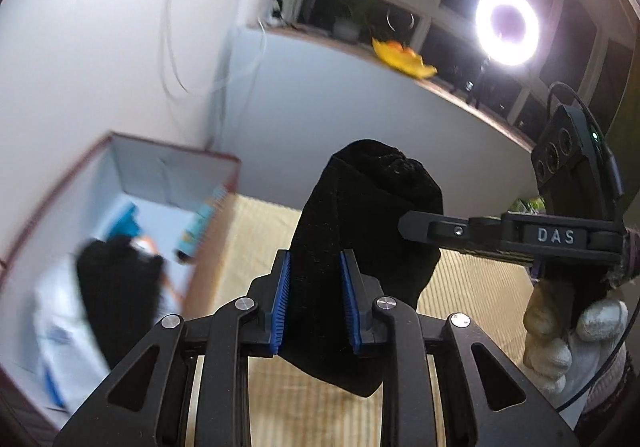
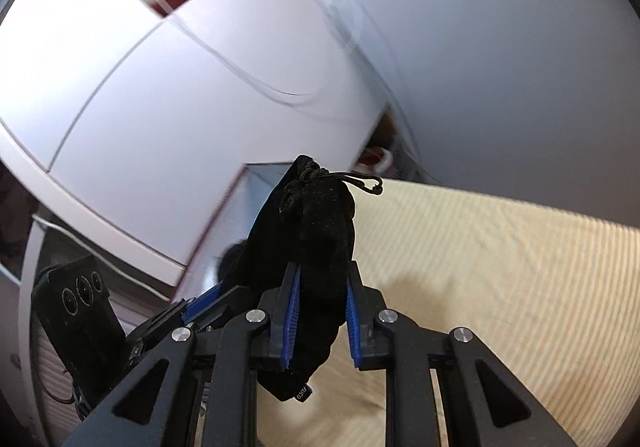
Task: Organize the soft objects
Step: 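Carry the pouch with the right gripper over the shoebox and release it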
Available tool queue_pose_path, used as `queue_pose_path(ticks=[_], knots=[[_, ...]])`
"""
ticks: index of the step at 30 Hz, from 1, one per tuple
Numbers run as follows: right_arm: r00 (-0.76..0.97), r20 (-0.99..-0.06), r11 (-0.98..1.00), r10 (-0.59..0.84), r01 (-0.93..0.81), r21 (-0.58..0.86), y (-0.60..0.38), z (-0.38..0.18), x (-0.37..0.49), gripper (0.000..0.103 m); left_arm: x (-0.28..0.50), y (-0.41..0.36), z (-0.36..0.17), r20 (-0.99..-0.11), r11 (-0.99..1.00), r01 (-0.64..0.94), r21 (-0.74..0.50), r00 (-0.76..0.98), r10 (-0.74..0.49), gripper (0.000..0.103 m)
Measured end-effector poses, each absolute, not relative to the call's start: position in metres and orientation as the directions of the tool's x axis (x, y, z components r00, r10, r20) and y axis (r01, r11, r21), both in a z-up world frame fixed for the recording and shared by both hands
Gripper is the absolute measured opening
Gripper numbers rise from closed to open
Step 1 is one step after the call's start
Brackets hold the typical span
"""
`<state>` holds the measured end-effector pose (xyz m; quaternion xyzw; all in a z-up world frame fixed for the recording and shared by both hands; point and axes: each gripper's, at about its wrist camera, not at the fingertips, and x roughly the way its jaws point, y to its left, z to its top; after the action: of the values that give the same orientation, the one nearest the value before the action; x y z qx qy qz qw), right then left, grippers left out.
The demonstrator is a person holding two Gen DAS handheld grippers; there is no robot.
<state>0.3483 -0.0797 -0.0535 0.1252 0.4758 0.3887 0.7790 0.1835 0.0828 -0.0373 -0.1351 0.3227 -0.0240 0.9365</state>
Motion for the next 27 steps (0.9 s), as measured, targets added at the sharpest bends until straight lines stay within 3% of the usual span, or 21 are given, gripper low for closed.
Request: queue_pose_path(ticks=[12,27], knots=[[0.206,-0.631,0.606,0.748,-0.601,0.522,0.038,-0.019,0.358,0.019,0.174,0.163,0.001,-0.558,0.953,-0.152,-0.262,0.83,-0.021,0.021],[0.204,-0.704,0.644,0.68,-0.625,0.441,0.104,-0.047,0.397,0.021,0.209,0.202,-0.026,-0.616,0.939,-0.277,-0.202,0.782,0.097,0.02]])
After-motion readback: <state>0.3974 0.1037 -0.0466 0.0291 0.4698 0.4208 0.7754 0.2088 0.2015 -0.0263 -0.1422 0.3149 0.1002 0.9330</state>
